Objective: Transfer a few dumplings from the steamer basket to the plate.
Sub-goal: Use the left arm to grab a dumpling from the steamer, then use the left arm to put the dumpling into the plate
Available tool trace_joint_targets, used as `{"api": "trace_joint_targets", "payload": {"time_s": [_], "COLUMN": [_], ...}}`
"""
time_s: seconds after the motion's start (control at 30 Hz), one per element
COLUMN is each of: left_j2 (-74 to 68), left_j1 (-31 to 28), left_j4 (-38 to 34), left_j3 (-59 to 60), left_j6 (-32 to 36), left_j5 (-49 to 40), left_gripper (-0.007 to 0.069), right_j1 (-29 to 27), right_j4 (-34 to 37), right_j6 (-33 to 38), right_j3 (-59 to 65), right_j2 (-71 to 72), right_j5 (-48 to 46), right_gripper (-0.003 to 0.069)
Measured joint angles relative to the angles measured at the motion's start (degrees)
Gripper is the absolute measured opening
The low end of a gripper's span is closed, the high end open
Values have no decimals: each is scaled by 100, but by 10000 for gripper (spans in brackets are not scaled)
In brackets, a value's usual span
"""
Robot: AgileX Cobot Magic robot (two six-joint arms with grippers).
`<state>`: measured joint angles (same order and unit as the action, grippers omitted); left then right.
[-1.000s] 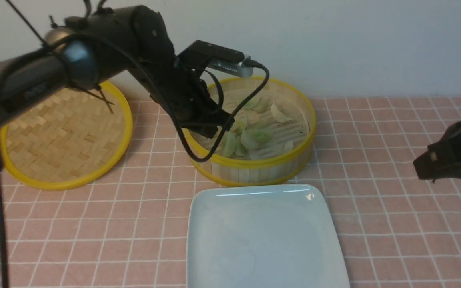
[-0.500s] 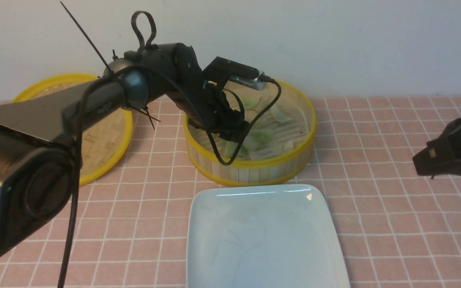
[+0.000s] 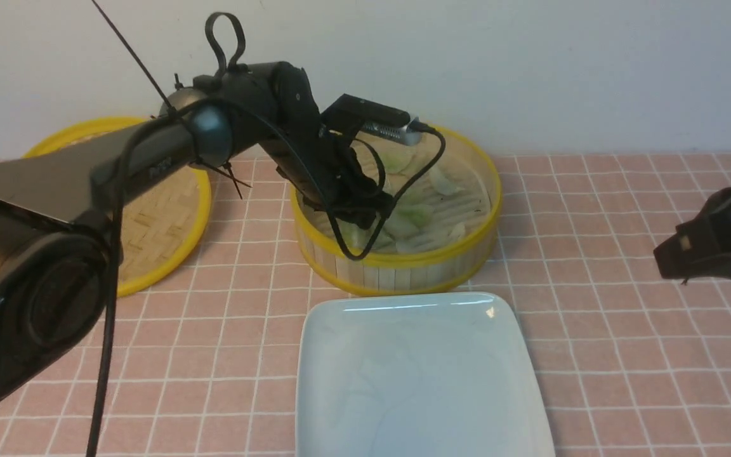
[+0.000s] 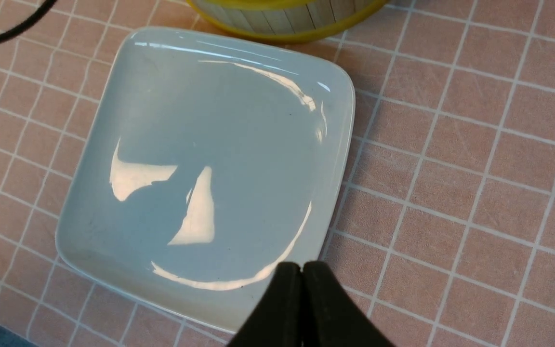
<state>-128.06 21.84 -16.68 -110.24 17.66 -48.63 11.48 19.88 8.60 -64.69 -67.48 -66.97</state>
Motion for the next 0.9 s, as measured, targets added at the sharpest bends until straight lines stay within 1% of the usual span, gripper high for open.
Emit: {"api": "trace_joint_targets", "payload": {"time_s": [0.17,0.27,0.43,0.53,0.73,0.8,0.9], "left_j2": [701,1287,1850,1997,2077,1986,1858], "left_j1": [0,0,34,160,775,1034,1209], "left_j4": [5,5,5,38,31,18,18], "left_j3": [0,0,0,250,1508,1929,2055], "left_j6": [-87,-100,-154,-249,-372,-463,-544], "left_j5": [-396,-1047,-2083,-2151,-2093,-1706,-1402], "left_gripper": [192,192,192,192,190,190,187], "right_j1": [0,0,0,0,0,0,0], "right_j4": [61,204,401,468,508,526,532], "right_j6": [45,139,171,177,183,235,305], "right_j3": [0,0,0,0,0,0,0], "right_j2": [0,0,0,0,0,0,0], "right_j5": [-85,-200,-214,-173,-177,-210,-217], "right_gripper": [-15,-15,-15,-15,-15,-15,-15]}}
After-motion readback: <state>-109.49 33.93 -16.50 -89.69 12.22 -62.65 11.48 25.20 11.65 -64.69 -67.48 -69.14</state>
